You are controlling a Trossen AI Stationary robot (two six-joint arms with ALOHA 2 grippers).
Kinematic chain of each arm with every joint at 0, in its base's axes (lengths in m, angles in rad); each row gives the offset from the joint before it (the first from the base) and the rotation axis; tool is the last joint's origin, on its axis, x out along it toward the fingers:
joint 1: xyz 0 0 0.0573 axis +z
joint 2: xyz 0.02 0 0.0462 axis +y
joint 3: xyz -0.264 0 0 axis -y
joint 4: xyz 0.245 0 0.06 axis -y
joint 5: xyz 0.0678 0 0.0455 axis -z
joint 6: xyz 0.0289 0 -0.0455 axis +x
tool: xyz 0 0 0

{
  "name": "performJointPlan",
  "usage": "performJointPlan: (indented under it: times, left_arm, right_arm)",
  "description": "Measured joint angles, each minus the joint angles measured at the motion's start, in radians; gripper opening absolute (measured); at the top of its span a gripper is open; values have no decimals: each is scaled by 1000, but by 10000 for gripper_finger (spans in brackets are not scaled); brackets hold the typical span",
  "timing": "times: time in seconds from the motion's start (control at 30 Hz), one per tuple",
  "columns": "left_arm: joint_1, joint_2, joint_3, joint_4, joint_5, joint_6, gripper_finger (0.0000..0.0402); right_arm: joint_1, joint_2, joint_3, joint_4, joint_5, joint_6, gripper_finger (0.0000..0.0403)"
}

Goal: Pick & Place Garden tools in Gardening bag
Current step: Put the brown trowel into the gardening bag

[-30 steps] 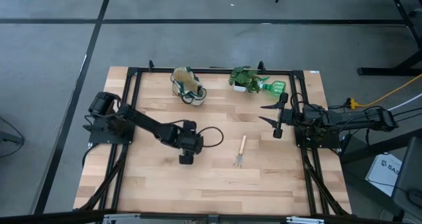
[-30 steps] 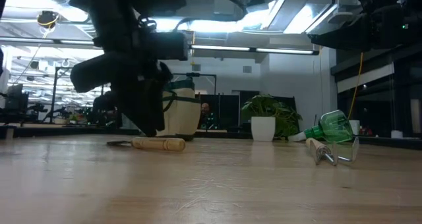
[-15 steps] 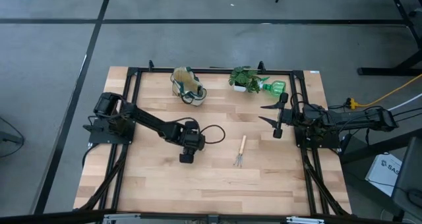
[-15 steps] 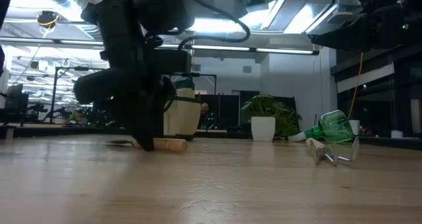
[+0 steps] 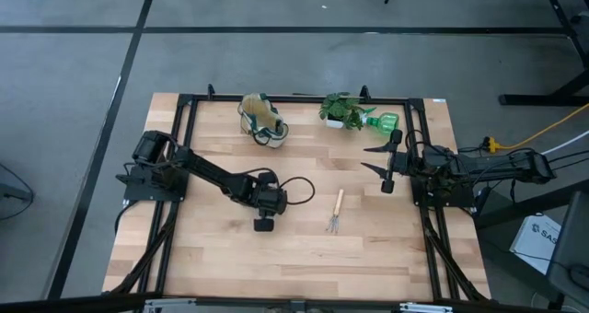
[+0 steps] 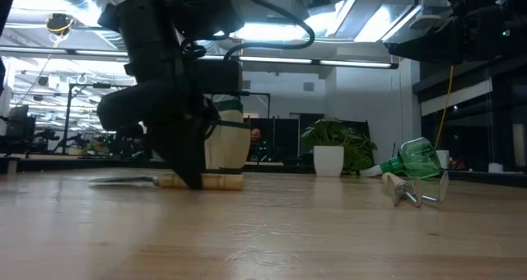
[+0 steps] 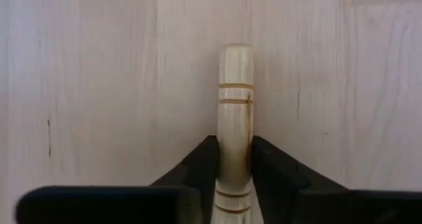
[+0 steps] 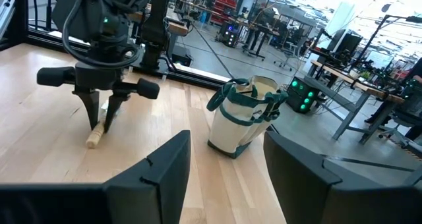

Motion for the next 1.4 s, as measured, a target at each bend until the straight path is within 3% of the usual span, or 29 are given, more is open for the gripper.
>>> performJointPlan:
  times: [0.33, 0.73, 1.07, 1.2, 1.4]
  left_arm:
    - [-17, -54, -9, 21, -56, -53, 62]
    - [-53, -364, -4, 2, -229, 28, 62]
    - [-3, -634, -4, 29, -456, 260, 62]
    - [53, -725, -81, 200, -432, 334, 62]
    - [144, -827, -305, 656, -301, 418, 62]
  right_arm:
    - [0, 0, 0, 0, 0, 0, 195]
    - [0, 0, 0, 0, 0, 0, 195]
    - [0, 0, 0, 0, 0, 0, 195]
    - [0, 0, 0, 0, 0, 0, 195]
    - [0, 0, 0, 0, 0, 0, 195]
